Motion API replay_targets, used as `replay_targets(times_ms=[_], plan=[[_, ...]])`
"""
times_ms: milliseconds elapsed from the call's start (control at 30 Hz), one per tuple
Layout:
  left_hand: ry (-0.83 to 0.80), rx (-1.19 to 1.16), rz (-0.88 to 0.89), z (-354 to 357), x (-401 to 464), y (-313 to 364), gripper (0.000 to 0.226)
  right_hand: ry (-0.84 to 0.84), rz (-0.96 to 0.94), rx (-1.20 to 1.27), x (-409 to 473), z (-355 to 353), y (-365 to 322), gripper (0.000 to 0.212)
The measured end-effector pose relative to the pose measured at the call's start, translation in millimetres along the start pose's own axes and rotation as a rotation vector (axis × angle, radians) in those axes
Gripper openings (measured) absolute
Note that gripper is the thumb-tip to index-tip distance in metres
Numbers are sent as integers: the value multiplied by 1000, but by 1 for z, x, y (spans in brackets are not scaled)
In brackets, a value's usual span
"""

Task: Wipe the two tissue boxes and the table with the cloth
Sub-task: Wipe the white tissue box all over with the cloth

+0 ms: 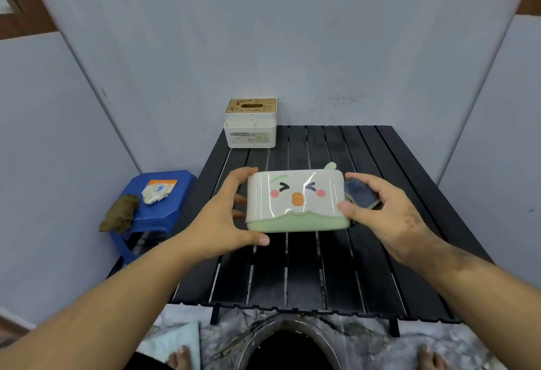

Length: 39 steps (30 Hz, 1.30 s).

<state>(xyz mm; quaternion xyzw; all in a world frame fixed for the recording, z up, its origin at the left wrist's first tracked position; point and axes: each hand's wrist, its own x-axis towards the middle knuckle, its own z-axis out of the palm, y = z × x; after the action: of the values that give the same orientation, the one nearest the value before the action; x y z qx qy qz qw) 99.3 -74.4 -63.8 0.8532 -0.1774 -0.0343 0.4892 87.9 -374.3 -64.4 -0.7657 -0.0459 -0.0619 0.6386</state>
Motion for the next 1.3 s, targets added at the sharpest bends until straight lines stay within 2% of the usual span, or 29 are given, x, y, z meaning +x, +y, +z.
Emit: replay_targets(times_ms=[100,200,300,400,500,633,767,867,933,1067,1300], plan=[[38,15,23,7,0,4,107,142,-78,-137,-1,8,-6,44],[80,2,38,16,0,13,106,226,-385,-467,-4,22,-23,44],[108,-10,72,27,-1,21,107,130,-589,-582,-6,46,-35,30],[120,-6,87,32,-2,24,105,48,-643,-632,-4,60,-38,23],[115,-3,74,30,-3,23,105,157,-547,-624,5,40,-39,21],[108,7,65,27,-4,17,104,308,-227,-492,14,0,-32,10],[100,46,75,25,-5,9,105,164,6,-135,10,-20,-7,13],[70,76,66,27,-7,5,108,72,55,25,2,-21,2,20],[49,57,72,28,-9,4,100,38,49,63,-3,-23,5,25],[132,-44,75,32,-12,3,79,-38,31,-40,-10,-30,15,34],[152,15,3,45,-18,-5,88,-60,110,-122,-25,-25,22,50]])
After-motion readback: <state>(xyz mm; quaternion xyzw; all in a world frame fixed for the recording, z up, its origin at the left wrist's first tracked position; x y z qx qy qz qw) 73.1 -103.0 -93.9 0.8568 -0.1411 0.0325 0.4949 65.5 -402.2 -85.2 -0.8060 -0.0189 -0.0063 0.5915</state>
